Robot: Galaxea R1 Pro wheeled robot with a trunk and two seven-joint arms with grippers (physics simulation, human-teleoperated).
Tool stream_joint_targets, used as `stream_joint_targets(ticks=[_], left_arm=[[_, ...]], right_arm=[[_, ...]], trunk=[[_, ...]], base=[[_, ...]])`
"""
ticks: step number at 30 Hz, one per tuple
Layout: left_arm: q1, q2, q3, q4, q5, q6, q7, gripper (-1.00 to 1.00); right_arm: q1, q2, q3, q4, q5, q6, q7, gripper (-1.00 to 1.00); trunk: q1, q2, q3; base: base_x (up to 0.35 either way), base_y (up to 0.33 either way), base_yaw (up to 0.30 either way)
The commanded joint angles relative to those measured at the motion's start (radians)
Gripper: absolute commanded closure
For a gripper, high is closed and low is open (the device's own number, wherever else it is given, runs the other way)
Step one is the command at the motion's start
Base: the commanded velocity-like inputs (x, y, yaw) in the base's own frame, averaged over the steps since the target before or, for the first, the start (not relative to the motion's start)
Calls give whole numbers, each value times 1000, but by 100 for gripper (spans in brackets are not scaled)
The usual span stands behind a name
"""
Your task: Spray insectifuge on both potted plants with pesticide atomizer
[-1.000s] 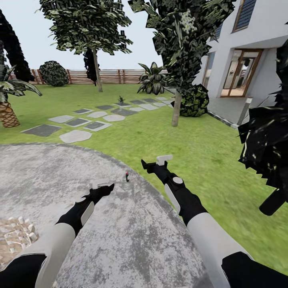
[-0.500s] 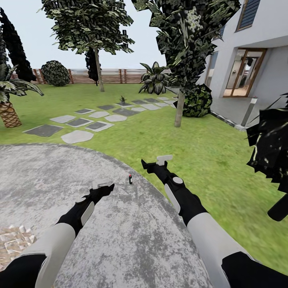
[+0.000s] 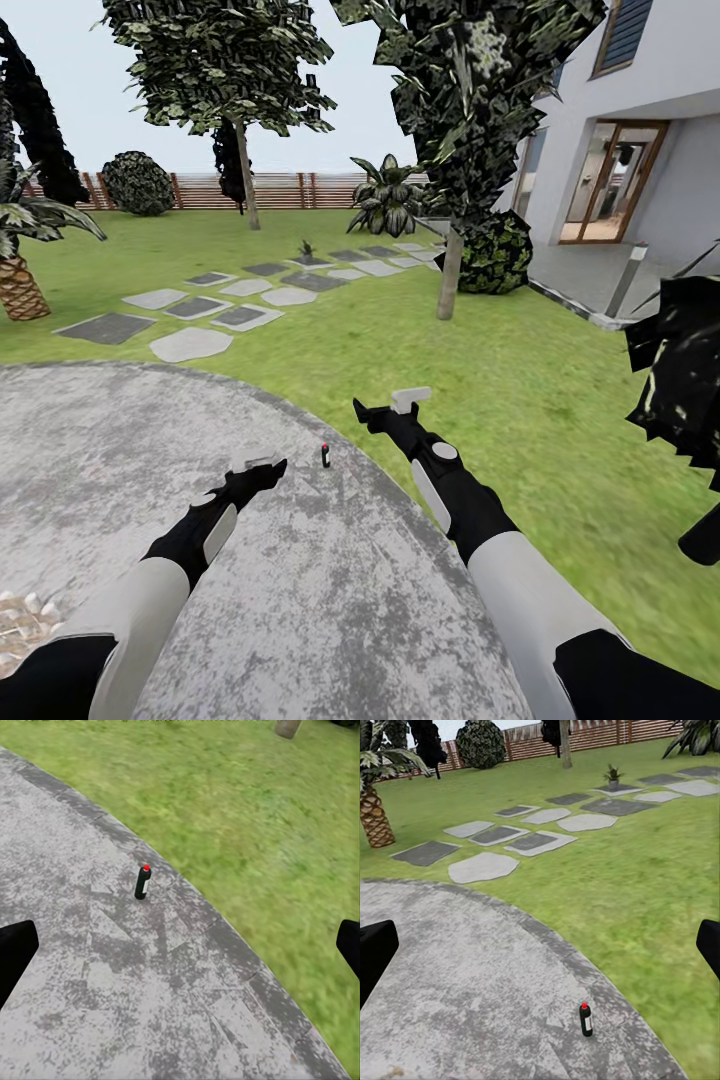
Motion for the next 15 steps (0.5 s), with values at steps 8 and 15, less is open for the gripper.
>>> stream_joint_targets(ticks=[8,15], left_arm=[[-1,0,5,1,7,1,-6,-100],[-1,0,4,1,7,-1,-6,-100]], right_arm=[[-1,0,0,0,-10,0,3,-100],[-1,0,0,0,-10,0,3,-100]], trunk=[[0,0,-1],[0,0,-1]], base=[[97,46,0],[62,44,0]])
